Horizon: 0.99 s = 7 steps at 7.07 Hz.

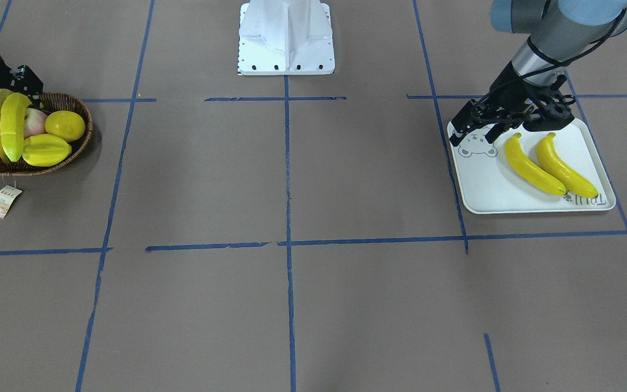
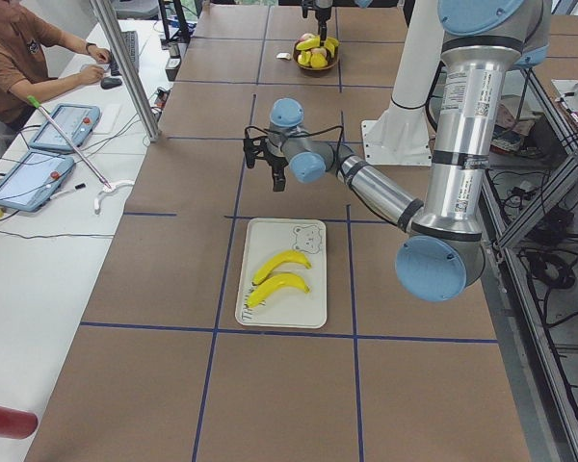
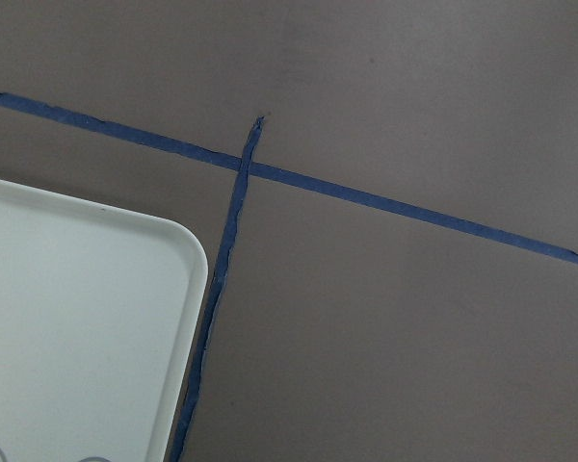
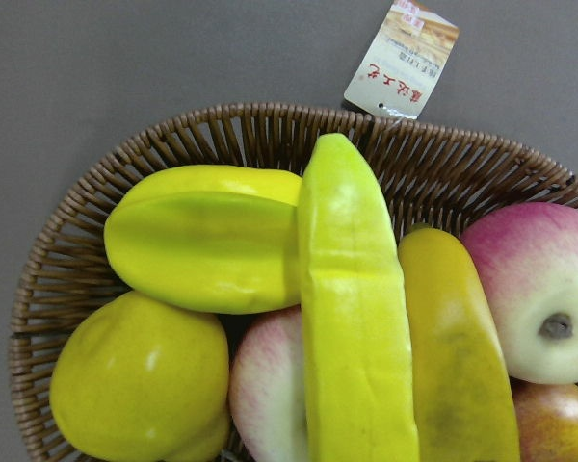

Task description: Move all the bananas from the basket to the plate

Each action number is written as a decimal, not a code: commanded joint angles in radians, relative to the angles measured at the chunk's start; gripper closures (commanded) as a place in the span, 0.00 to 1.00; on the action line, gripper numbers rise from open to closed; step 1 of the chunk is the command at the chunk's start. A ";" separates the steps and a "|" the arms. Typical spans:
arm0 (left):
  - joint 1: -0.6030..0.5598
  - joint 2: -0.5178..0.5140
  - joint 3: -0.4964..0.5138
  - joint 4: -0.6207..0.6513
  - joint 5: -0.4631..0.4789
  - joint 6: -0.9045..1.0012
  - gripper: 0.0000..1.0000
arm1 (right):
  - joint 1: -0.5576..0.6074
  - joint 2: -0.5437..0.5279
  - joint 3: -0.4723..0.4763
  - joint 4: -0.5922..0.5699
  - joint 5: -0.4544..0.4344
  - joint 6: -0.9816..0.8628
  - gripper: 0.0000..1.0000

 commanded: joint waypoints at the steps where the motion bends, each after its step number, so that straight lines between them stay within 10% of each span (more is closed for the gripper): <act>1: 0.000 0.000 -0.001 0.000 0.000 -0.005 0.00 | -0.001 -0.002 -0.006 0.002 0.016 0.001 0.02; 7: 0.003 -0.011 -0.007 -0.002 0.000 -0.028 0.00 | 0.000 -0.005 -0.015 -0.007 0.019 0.003 0.55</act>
